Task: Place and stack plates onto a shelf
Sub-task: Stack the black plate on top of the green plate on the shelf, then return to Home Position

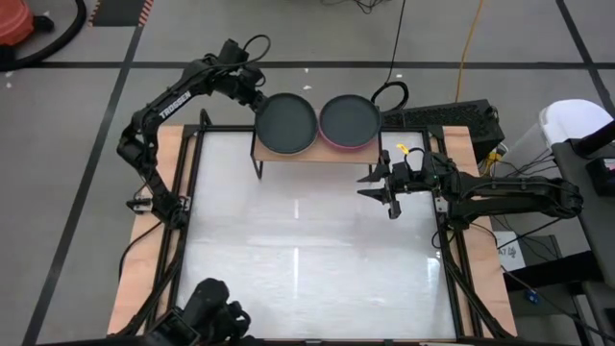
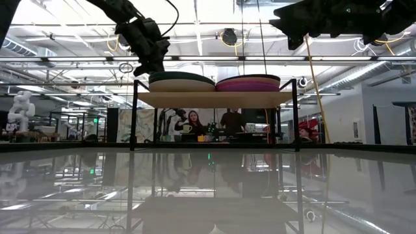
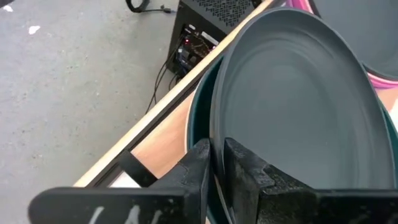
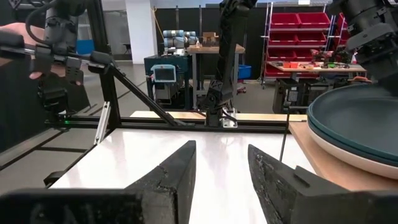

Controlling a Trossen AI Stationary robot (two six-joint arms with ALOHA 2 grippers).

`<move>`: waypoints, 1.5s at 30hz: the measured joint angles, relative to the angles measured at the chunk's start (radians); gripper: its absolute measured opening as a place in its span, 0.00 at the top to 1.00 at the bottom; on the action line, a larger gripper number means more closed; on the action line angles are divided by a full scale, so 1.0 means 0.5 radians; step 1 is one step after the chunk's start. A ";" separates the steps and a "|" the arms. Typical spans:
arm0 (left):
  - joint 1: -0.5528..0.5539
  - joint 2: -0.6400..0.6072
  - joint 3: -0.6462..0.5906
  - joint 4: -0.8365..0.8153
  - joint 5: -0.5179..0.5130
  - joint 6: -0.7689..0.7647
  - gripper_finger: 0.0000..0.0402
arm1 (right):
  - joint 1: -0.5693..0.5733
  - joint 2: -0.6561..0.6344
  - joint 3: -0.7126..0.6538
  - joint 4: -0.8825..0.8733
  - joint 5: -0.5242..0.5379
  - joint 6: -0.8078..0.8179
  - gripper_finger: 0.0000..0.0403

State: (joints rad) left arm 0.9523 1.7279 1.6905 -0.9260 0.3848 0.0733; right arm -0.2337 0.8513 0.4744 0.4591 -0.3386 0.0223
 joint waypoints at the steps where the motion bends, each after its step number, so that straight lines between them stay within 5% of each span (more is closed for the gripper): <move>1: -0.001 0.000 0.000 -0.001 0.008 0.001 0.87 | 0.000 0.000 0.000 0.000 0.000 0.003 0.68; 14: -0.017 -0.087 0.000 0.022 0.050 -0.009 0.56 | 0.000 0.000 0.000 -0.001 -0.007 0.035 0.68; 23: 0.044 -0.599 0.000 0.133 -0.001 0.216 0.55 | -0.002 -0.283 -0.001 -0.414 0.172 -0.165 0.68; 27: -0.026 -0.892 -0.089 0.136 -0.004 0.311 0.66 | -0.002 -0.519 -0.001 -0.648 0.338 -0.203 0.68; 34: -0.289 -1.439 -0.602 0.196 -0.136 0.195 0.97 | -0.002 -0.831 -0.001 -1.055 0.429 -0.234 0.68; 45: -0.675 -2.516 -2.000 1.423 -0.133 -0.153 0.99 | -0.001 -1.310 -0.233 -1.192 0.570 -0.174 0.68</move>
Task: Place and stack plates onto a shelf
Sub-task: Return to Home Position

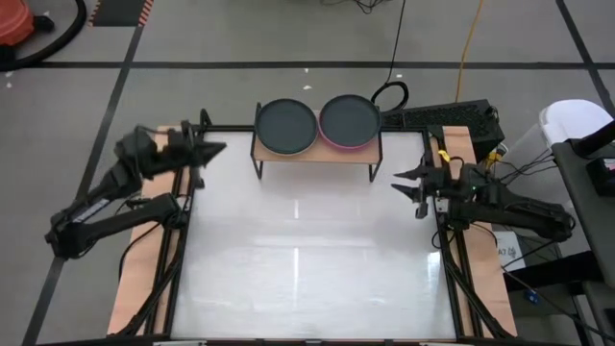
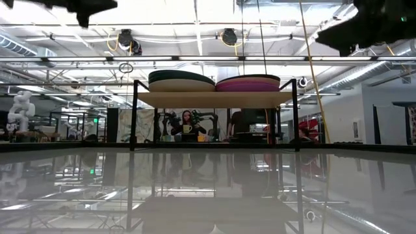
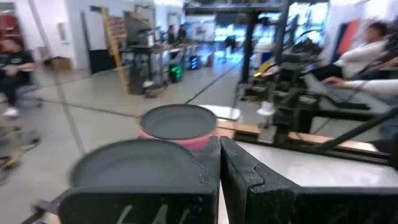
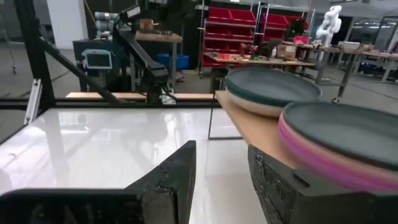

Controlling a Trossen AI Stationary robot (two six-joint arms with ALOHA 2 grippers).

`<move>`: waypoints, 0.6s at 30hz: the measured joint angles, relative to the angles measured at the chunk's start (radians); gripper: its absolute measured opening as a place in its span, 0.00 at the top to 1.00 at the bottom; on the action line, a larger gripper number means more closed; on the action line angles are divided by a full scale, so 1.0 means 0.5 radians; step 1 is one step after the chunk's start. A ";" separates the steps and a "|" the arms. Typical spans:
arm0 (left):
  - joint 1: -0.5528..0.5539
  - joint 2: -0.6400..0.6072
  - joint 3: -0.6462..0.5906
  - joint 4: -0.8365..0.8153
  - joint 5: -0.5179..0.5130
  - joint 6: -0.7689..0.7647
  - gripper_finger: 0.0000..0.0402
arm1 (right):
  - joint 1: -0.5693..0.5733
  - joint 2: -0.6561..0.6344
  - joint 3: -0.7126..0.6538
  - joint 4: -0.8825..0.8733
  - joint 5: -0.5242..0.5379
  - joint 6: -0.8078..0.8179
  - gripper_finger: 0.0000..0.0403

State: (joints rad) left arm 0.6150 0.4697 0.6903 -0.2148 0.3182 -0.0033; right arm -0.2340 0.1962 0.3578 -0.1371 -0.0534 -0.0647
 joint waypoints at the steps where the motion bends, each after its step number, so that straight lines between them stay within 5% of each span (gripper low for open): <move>1: -0.030 -0.067 -0.104 0.066 0.004 -0.021 0.99 | 0.000 -0.054 -0.050 0.005 0.001 0.002 0.68; 11: -0.164 -0.398 -1.113 1.025 -0.025 -0.114 0.99 | 0.000 -0.348 -0.615 0.530 0.000 0.090 0.68; 18: -0.164 -0.406 -1.360 1.260 -0.012 -0.194 0.99 | 0.000 -0.350 -0.675 0.544 0.000 0.108 0.68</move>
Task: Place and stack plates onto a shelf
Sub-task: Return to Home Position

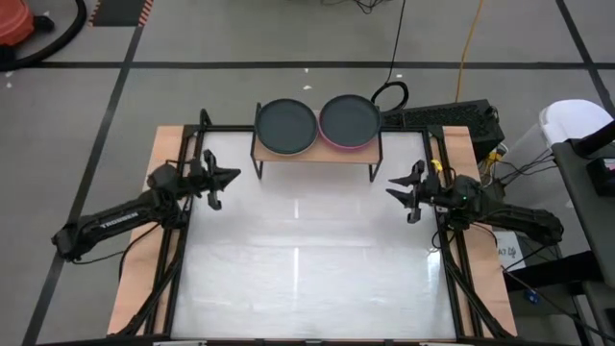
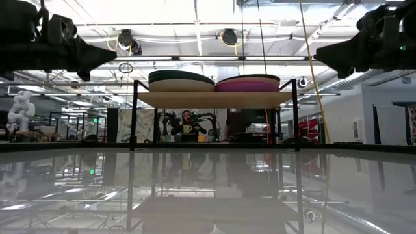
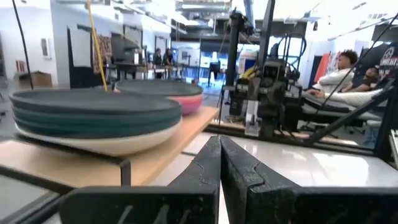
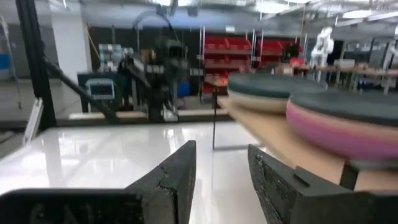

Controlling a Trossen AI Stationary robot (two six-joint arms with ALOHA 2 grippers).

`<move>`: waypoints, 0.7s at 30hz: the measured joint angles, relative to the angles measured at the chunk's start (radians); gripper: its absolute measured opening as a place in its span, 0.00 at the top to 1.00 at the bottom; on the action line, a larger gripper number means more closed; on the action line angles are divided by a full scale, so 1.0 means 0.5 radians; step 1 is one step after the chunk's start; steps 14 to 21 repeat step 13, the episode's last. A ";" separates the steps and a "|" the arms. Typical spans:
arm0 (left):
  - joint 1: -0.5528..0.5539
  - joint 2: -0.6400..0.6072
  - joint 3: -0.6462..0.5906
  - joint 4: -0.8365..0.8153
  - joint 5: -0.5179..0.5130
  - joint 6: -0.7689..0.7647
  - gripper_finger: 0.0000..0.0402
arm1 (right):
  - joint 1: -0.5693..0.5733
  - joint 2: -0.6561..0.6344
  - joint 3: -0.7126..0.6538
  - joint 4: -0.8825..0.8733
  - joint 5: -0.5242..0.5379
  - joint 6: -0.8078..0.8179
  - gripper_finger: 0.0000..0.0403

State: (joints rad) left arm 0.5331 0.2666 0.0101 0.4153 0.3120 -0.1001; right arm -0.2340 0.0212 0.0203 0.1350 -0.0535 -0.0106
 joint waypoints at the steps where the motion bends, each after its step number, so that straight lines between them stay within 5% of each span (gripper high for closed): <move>1: 0.000 0.000 -0.001 -0.028 0.003 0.000 0.99 | 0.000 -0.001 -0.001 0.008 0.000 0.002 0.68; 21: 0.000 0.003 -0.001 -0.270 0.003 0.085 0.99 | 0.000 0.001 -0.006 -0.007 0.003 -0.008 0.68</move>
